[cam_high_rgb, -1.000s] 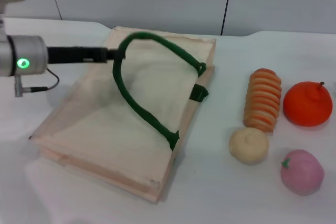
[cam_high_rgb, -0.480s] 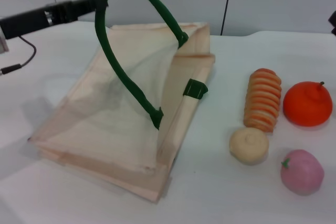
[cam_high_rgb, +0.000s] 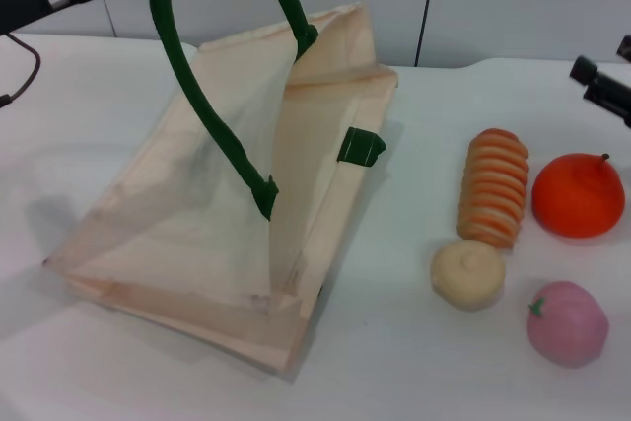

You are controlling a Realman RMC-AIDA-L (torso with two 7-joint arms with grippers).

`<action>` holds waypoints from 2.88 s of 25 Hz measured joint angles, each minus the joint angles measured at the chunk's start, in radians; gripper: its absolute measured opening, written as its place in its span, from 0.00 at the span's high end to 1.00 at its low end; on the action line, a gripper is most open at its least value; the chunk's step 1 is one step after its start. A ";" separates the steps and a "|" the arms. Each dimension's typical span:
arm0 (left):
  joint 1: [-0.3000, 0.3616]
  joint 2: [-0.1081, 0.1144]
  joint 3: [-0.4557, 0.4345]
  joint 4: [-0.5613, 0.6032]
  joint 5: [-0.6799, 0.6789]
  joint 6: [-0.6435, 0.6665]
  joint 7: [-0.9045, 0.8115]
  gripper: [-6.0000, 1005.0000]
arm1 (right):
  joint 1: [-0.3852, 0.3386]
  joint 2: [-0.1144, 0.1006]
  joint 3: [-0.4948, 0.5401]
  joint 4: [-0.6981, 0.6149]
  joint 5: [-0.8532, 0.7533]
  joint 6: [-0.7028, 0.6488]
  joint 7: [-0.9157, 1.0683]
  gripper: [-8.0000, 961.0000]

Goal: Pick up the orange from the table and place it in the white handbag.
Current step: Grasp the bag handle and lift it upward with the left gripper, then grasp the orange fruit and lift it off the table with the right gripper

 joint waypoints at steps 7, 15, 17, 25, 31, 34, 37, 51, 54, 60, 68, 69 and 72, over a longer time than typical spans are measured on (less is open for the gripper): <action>0.008 0.002 0.000 0.000 -0.023 0.021 0.000 0.88 | -0.033 -0.009 0.007 -0.093 -0.129 0.075 0.064 0.09; 0.014 0.009 0.000 0.000 -0.029 0.023 -0.001 0.88 | -0.041 -0.016 0.008 -0.181 -0.302 0.065 0.150 0.09; 0.015 0.010 0.000 0.000 -0.029 0.023 -0.002 0.88 | -0.041 -0.016 0.008 -0.194 -0.351 0.063 0.166 0.09; 0.018 0.012 0.000 0.000 -0.029 0.023 -0.004 0.88 | -0.037 -0.012 0.028 -0.214 -0.464 0.025 0.207 0.09; 0.018 0.012 0.000 0.000 -0.029 0.023 -0.001 0.88 | -0.029 -0.005 0.072 -0.216 -0.526 -0.010 0.210 0.09; 0.018 0.012 0.000 0.000 -0.028 0.022 -0.001 0.88 | -0.024 -0.005 0.073 -0.216 -0.560 -0.035 0.229 0.09; 0.018 0.012 0.000 0.000 -0.028 0.022 -0.001 0.88 | -0.018 -0.005 0.073 -0.217 -0.601 -0.068 0.252 0.09; 0.018 0.012 0.000 0.000 -0.028 0.019 0.000 0.88 | 0.010 0.016 0.075 -0.216 -0.733 -0.148 0.299 0.10; 0.018 0.012 0.000 0.000 -0.028 0.019 0.000 0.88 | 0.010 0.017 0.075 -0.216 -0.743 -0.148 0.307 0.10; 0.018 0.012 0.000 0.000 -0.028 0.019 -0.001 0.88 | 0.010 0.015 0.073 -0.220 -0.748 -0.149 0.312 0.16; 0.021 0.012 0.000 0.000 -0.037 0.020 -0.002 0.88 | 0.010 0.020 0.072 -0.229 -0.756 -0.149 0.311 0.42; 0.021 0.012 0.000 0.000 -0.037 0.021 -0.002 0.88 | 0.010 0.020 0.072 -0.229 -0.761 -0.149 0.312 0.45; 0.021 0.012 0.000 0.000 -0.038 0.021 -0.002 0.88 | 0.010 0.020 0.073 -0.234 -0.775 -0.149 0.312 0.47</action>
